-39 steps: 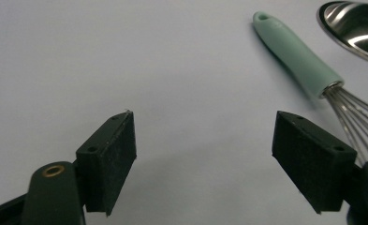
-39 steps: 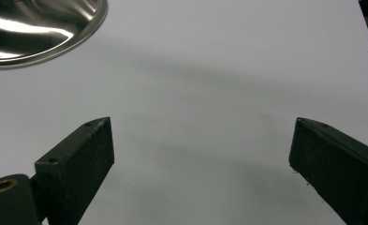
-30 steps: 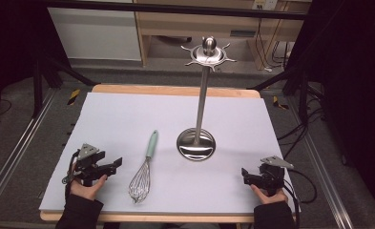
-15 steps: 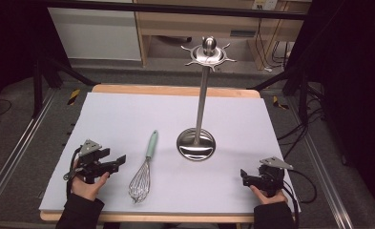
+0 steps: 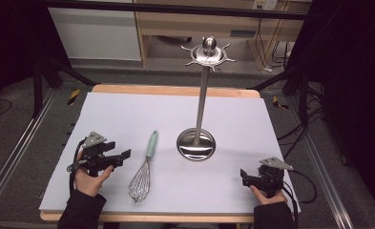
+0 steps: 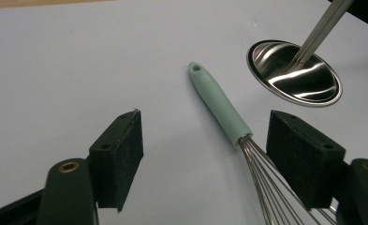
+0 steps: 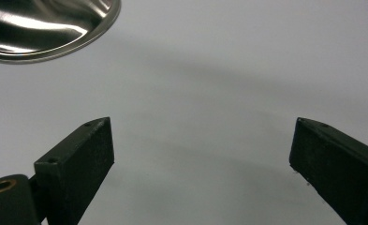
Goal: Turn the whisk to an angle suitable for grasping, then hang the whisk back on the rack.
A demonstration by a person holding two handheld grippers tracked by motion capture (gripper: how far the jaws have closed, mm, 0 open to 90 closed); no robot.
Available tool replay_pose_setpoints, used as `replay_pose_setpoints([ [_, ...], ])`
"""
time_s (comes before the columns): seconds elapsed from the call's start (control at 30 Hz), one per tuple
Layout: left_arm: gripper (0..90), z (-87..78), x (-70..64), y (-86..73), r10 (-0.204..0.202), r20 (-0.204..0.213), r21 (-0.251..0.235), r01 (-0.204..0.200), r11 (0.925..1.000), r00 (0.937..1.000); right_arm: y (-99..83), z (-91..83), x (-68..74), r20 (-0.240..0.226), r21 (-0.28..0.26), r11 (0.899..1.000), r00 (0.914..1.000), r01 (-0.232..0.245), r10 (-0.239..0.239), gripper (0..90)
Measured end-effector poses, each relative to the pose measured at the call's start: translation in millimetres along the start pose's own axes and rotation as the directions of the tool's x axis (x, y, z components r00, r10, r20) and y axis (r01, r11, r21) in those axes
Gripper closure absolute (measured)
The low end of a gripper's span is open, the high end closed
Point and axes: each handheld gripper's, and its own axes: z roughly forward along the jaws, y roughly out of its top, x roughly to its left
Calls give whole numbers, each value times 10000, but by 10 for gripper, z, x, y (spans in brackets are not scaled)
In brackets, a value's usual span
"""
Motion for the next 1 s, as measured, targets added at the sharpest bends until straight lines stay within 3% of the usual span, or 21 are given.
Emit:
replay_pose_setpoints([
  [0.3, 268, 53, -94, 167, 135, 169, 0, -135, 9999, 9998, 5, -12, 6, -55, -60, 10000, 10000, 15, -16, 73],
  [1.0, 263, 281, -221, 335, 289, 138, 959, -301, 9949, 9995, 3, -12, 16, -104, -65, 9999, 9999, 104, -105, 74],
])
